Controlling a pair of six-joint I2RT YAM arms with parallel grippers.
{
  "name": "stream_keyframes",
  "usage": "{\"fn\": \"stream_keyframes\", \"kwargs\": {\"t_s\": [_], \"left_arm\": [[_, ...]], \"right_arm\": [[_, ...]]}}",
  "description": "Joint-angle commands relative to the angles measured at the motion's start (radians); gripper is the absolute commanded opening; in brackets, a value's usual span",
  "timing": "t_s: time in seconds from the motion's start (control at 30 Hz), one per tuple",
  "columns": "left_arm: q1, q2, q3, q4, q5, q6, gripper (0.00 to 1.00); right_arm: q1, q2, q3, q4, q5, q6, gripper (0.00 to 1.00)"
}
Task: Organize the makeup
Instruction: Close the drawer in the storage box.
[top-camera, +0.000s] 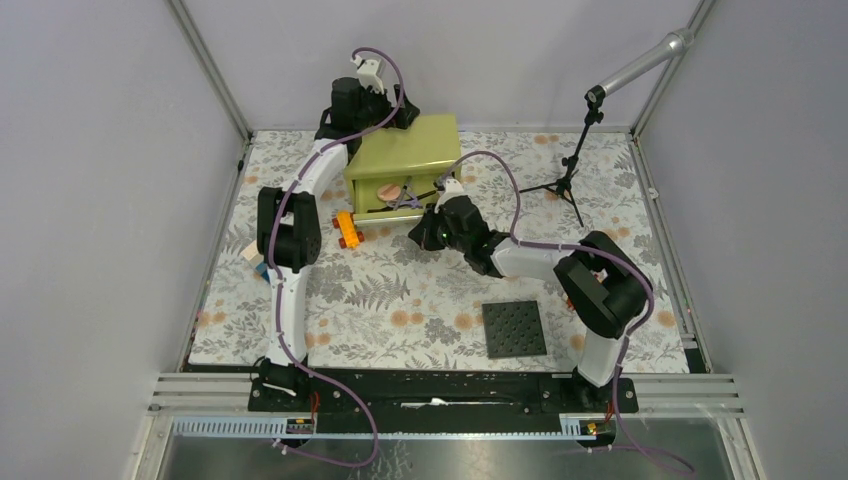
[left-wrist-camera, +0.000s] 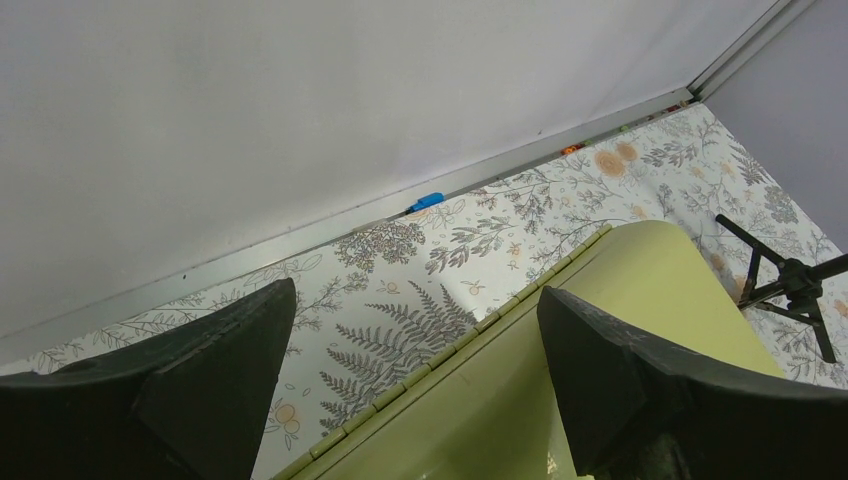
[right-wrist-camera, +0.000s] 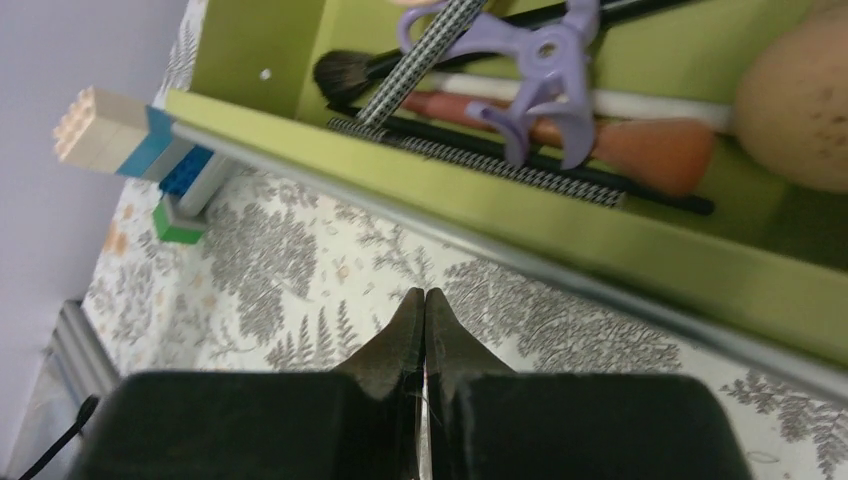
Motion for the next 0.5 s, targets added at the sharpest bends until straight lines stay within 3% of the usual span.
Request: {"fn": "stream_keyframes", "kwargs": {"t_s": [0.0, 0.1, 0.2, 0.47], "left_arm": [[-0.009, 0.044, -0.010, -0.145, 0.051, -0.053, 0.96], [-0.009, 0.050, -0.009, -0.143, 0.059, -0.058, 0.95], [-0.009, 0.053, -0.009, -0.143, 0.063, -0.058, 0.94], [-0.009, 0.061, -0.008, -0.143, 0.066, -0.052, 0.94]], "right_arm": [[0.009, 0.036, 0.029, 0.198, 0.152, -0.033, 0.00], [0.011, 0.085, -0.001, 0.399, 0.198, -0.085, 0.00], [0.012, 0.137, 0.025, 0.490, 0.220, -0.129, 0.00], [0.012, 0.201, 0.106, 0.529, 0.379, -0.192, 0.00]]}}
